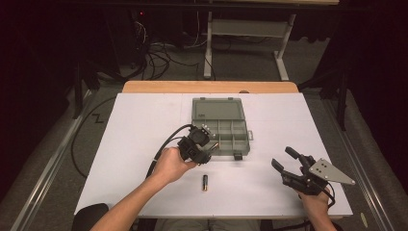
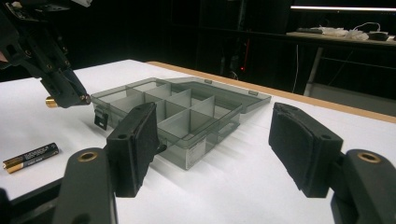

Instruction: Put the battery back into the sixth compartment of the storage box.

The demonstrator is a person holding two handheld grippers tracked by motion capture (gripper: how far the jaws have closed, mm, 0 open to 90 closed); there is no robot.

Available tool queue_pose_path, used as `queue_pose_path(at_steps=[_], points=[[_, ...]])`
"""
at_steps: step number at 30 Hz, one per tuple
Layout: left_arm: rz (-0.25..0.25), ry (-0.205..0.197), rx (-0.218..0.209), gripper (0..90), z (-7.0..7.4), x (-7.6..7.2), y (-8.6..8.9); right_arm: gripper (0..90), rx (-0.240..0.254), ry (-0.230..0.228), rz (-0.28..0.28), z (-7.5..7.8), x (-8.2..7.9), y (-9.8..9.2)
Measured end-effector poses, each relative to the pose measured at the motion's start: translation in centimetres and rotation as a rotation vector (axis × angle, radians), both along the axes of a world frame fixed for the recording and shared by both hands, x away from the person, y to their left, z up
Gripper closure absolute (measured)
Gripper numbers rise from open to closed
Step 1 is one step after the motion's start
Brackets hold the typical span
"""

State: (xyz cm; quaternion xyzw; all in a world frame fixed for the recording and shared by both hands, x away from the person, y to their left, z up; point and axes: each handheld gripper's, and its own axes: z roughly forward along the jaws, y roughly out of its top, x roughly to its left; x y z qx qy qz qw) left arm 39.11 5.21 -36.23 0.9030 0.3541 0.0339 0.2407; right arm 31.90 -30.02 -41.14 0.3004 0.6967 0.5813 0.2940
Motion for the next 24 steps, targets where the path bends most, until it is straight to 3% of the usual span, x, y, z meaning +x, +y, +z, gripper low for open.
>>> queue_pose_path(at_steps=[24], points=[[0.027, 0.006, -0.001, 75.6, 0.4, 2.3, -0.8, 34.7, 0.001, 0.000, 0.001, 0.0, 0.0, 0.0]])
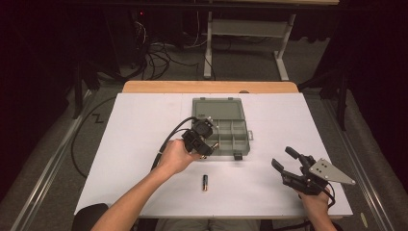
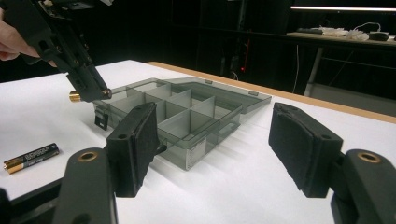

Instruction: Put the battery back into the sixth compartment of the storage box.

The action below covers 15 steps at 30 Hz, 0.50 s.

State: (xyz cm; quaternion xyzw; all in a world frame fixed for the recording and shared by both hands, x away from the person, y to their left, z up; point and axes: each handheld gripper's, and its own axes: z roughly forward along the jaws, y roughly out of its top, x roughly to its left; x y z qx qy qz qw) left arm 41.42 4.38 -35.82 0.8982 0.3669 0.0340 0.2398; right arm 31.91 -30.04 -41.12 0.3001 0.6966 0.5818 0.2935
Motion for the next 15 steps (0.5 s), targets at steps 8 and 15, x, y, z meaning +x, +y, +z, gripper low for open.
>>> queue_pose_path(at_steps=[8, 15], points=[[0.012, 0.005, 0.004, 75.6, -0.2, 0.7, -0.2, 34.7, 0.001, 0.001, 0.001, 0.0, 0.0, 0.0], [0.019, 0.007, -0.002, 75.6, -0.1, 1.3, -0.3, 34.7, 0.002, 0.001, 0.001, 0.0, 0.0, 0.0]])
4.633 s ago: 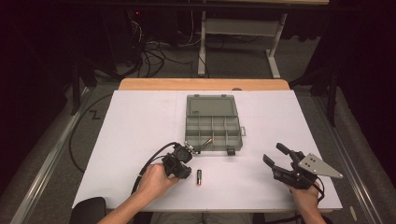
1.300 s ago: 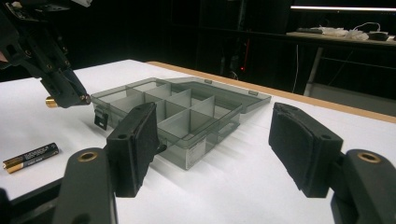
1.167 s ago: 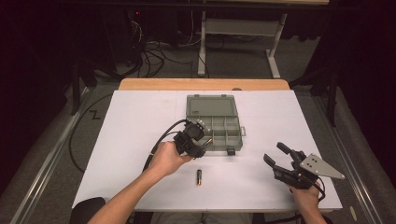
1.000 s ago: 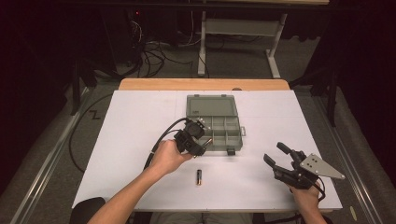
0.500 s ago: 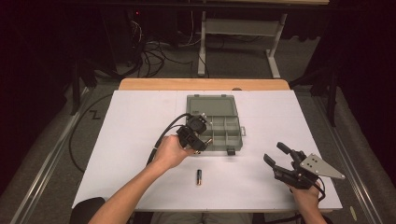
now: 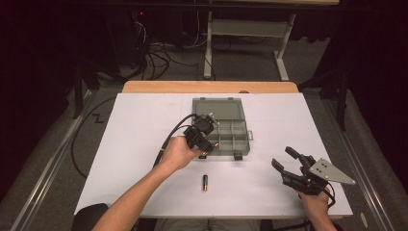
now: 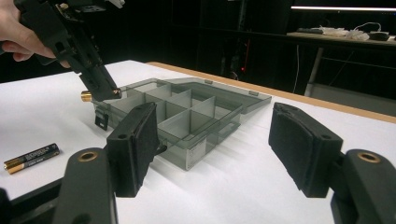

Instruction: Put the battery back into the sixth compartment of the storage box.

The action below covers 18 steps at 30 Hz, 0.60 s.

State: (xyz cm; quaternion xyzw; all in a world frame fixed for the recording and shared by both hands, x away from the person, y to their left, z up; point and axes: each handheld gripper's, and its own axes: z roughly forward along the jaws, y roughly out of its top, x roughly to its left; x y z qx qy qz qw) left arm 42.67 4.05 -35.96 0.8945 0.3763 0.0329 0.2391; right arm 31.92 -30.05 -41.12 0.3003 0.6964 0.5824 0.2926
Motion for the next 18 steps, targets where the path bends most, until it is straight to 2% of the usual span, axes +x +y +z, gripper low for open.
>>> queue_pose_path(at_steps=[18], points=[[0.011, 0.013, 0.010, 75.6, -0.1, 1.2, -0.7, 34.7, 0.002, -0.001, 0.001, 0.0, 0.0, -0.1]])
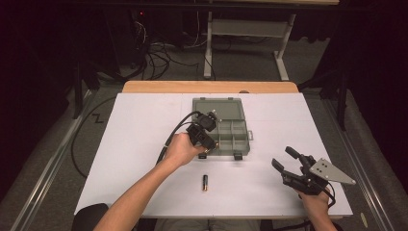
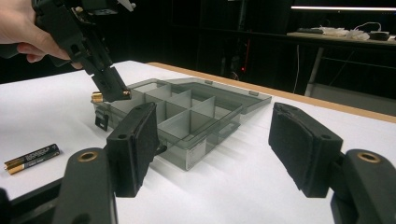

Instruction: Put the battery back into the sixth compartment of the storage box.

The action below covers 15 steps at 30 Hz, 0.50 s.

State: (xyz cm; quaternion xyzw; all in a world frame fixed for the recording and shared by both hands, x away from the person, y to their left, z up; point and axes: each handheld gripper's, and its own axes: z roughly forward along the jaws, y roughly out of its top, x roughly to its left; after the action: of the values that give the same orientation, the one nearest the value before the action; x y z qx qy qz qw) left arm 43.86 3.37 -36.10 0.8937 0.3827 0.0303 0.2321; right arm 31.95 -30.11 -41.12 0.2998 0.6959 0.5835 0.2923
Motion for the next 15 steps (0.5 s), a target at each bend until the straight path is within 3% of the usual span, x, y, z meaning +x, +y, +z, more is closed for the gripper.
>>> queue_pose_path(at_steps=[15], points=[[0.009, 0.005, 0.008, 75.6, -0.58, 0.72, -0.50, 34.7, 0.001, -0.001, 0.001, 0.01, -0.01, -0.01]])
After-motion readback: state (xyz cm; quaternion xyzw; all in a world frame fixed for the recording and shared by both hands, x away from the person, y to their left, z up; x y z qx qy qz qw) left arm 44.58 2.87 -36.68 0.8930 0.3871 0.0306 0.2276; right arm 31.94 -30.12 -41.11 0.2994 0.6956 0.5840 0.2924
